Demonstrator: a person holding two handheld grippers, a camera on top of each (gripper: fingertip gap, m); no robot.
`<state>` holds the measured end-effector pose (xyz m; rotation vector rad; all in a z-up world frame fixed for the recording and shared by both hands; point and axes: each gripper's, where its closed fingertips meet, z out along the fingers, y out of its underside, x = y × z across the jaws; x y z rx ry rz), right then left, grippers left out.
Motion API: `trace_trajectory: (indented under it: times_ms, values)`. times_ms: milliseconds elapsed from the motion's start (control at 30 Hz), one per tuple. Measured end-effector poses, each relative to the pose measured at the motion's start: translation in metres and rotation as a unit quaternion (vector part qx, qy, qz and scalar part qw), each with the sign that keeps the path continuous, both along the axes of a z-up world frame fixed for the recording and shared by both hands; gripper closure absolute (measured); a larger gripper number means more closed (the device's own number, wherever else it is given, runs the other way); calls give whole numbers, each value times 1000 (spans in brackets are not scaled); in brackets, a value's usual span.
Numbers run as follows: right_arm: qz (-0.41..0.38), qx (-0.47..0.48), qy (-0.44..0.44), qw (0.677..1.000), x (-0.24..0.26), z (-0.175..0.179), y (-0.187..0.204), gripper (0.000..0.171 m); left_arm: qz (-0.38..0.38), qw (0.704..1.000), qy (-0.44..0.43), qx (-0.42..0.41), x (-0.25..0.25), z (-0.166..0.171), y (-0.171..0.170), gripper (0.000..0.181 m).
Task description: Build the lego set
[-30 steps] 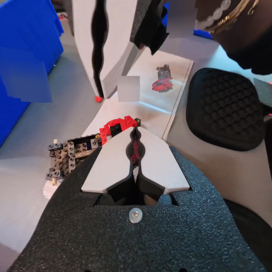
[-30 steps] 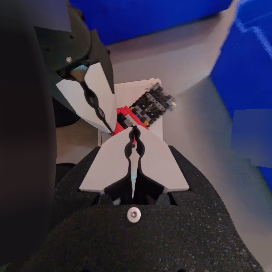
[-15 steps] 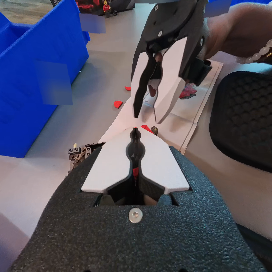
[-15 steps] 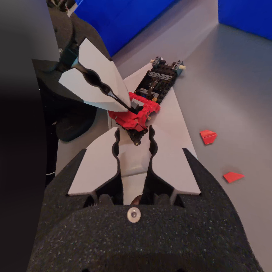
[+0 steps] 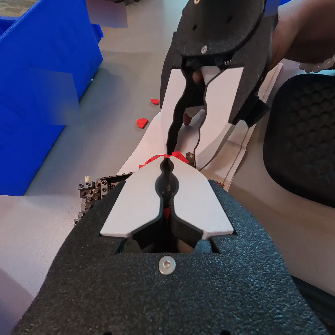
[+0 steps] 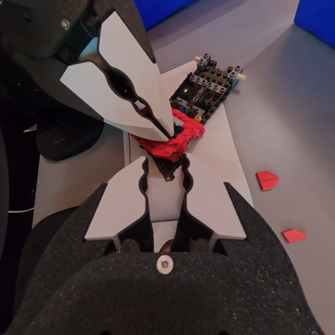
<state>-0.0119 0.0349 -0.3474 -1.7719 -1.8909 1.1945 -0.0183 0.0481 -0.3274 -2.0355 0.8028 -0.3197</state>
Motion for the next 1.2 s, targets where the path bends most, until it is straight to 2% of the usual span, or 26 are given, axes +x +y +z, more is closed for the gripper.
trace_trajectory:
  times_ms: [500,667,800,867,933,1033,1133,1200]
  values:
    - [3,17,1,1000,3,4,4,140,1,1000,-2,-5,0,0,-2,181]
    - [-60,42,64,995,31,55,44,141,2,1000,-23,5,-3,4,-4,181]
    - [-147,25,216,965,63,118,79,143,33,991,-96,84,-16,41,2,181]
    - [-173,28,290,941,77,134,89,140,51,984,-127,117,-25,56,3,181]
    - [-188,53,306,932,83,127,99,134,61,976,-155,140,-30,66,3,181]
    - [-201,118,267,935,81,105,113,125,66,967,-192,155,-32,74,1,181]
    - [-210,155,270,927,76,100,116,119,68,969,-177,158,-34,71,1,181]
    - [-215,171,264,924,73,97,116,118,66,971,-166,158,-32,66,1,166]
